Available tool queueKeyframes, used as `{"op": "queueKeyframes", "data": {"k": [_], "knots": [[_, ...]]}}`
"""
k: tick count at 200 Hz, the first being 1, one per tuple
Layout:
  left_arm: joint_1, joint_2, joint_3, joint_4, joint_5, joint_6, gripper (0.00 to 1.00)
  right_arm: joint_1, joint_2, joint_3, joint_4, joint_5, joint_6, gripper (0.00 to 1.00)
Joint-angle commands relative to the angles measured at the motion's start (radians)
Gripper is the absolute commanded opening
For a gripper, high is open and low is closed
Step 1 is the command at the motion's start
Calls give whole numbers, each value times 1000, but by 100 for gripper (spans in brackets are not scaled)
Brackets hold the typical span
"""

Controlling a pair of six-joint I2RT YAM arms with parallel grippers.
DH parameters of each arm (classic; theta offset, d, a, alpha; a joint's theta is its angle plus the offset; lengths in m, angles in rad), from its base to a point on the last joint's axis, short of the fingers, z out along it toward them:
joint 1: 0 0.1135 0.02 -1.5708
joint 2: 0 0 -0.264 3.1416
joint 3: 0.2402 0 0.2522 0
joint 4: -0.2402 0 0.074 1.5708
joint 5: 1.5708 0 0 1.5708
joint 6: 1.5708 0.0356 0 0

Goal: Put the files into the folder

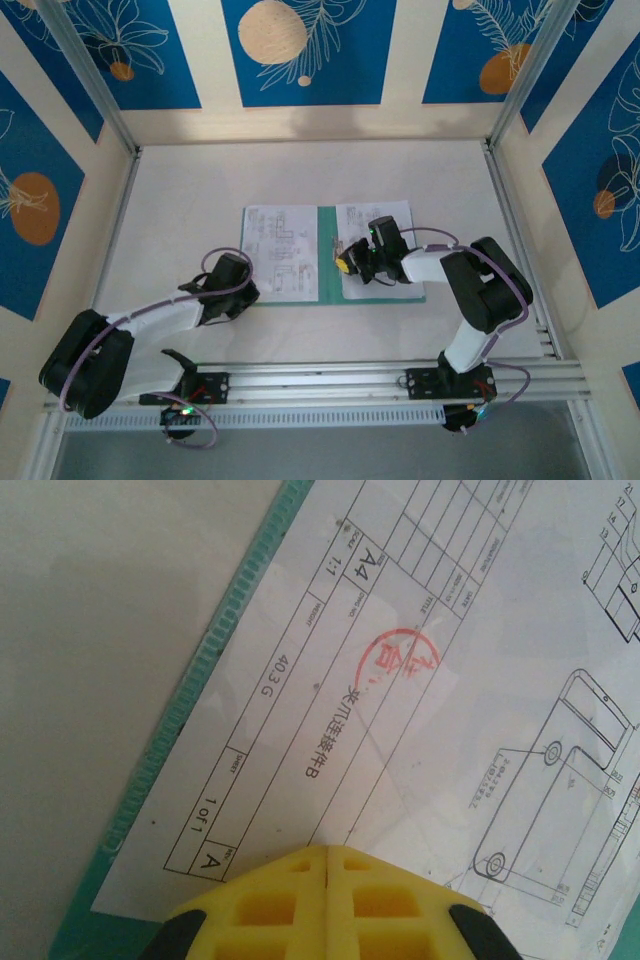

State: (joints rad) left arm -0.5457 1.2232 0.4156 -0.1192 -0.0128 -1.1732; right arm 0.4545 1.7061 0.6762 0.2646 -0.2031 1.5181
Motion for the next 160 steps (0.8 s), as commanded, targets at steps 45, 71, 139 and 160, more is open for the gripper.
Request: {"op": "queueKeyframes", "data": {"k": [45, 71, 139, 160], "knots": [[-5, 9, -17, -36, -36, -18, 0, -19, 97, -32, -301, 104, -10, 0], [-5, 10, -17, -36, -35, -18, 0, -16, 106, -31, -319, 112, -6, 0], [-5, 9, -12, -40, -36, -14, 0, -13, 96, -17, -384, 142, -14, 0], [-2, 10, -11, -45, -38, -11, 0, -11, 99, 0, -411, 147, -25, 0]]}}
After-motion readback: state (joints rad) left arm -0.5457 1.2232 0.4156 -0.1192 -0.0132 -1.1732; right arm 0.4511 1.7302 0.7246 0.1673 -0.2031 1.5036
